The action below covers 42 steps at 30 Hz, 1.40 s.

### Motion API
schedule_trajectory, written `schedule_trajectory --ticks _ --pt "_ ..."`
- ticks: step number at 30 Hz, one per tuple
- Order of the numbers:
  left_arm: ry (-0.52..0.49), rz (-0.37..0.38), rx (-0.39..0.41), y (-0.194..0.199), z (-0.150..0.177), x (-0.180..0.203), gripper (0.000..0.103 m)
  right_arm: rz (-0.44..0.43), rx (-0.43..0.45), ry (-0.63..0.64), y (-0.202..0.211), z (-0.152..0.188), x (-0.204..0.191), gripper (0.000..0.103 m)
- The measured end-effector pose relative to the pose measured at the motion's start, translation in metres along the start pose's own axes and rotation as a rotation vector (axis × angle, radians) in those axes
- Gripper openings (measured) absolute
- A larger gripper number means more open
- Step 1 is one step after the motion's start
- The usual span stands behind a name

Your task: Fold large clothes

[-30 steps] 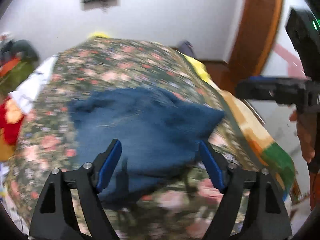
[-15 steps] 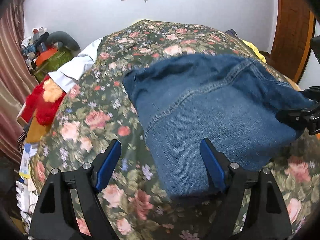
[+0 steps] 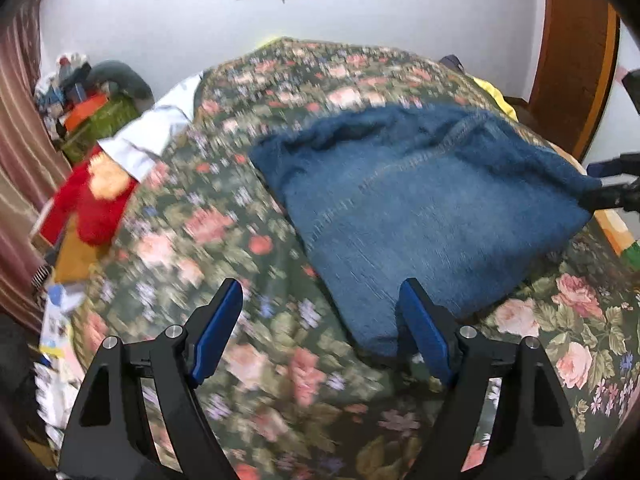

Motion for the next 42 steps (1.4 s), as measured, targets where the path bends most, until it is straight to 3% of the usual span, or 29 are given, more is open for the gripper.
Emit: schedule_trajectory --ticks 5,8,13,15,17,20,23,26,29,30,32,34,38,42 --pt "0.014 -0.009 0.048 -0.003 -0.048 -0.024 0.081 -0.036 0.087 0.052 0.023 -0.045 -0.02 0.103" --pt "0.024 0.022 0.064 -0.022 -0.08 -0.029 0.081 -0.079 0.128 0.054 0.023 -0.082 -0.034 0.103" --pt "0.028 0.102 -0.004 -0.091 -0.116 -0.02 0.081 -0.116 0.121 0.053 -0.002 -0.127 -0.045 0.103" --pt "0.018 0.098 -0.056 -0.127 -0.121 -0.015 0.081 -0.134 0.091 0.058 -0.023 -0.14 -0.045 0.103" --pt "0.014 0.047 -0.092 -0.16 -0.125 -0.014 0.081 -0.123 0.054 0.056 -0.044 -0.144 -0.04 0.103" --pt "0.083 0.074 -0.146 -0.198 -0.126 -0.02 0.082 -0.053 -0.031 0.031 -0.087 -0.138 -0.018 0.103" --pt "0.153 0.104 -0.142 -0.217 -0.124 -0.031 0.098 -0.104 -0.107 -0.049 -0.117 -0.12 0.009 0.103" --pt "0.198 0.125 -0.133 -0.216 -0.119 -0.043 0.098 -0.172 -0.106 -0.12 -0.12 -0.111 0.022 0.103" --pt "0.18 0.097 -0.127 -0.2 -0.119 -0.053 0.095 -0.169 -0.087 -0.126 -0.111 -0.108 0.024 0.103" --pt "0.161 0.039 -0.117 -0.191 -0.121 -0.06 0.093 -0.157 -0.081 -0.116 -0.107 -0.108 0.024 0.103" --pt "0.095 -0.155 -0.086 -0.165 -0.124 -0.081 0.092 -0.122 -0.066 -0.086 -0.097 -0.108 0.023 0.103" --pt "0.068 -0.2 -0.038 -0.139 -0.125 -0.089 0.092 -0.078 -0.047 -0.048 -0.085 -0.106 0.023 0.103" --pt "0.075 -0.119 0.014 -0.097 -0.117 -0.087 0.093 -0.026 -0.011 -0.015 -0.056 -0.1 0.022 0.103" --pt "0.134 0.066 -0.021 -0.077 -0.092 -0.065 0.099 -0.106 0.014 -0.047 -0.032 -0.096 0.012 0.103"
Point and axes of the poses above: each gripper's, at about its wrist camera, not at the fingertips, and y roughly against the way its jaws point, x to its right, z to its underside, the point moved 8 cm from there along -y, roughly the way its jaws point, and after that the axes turned 1 degree about z, right-handed, at the moved point
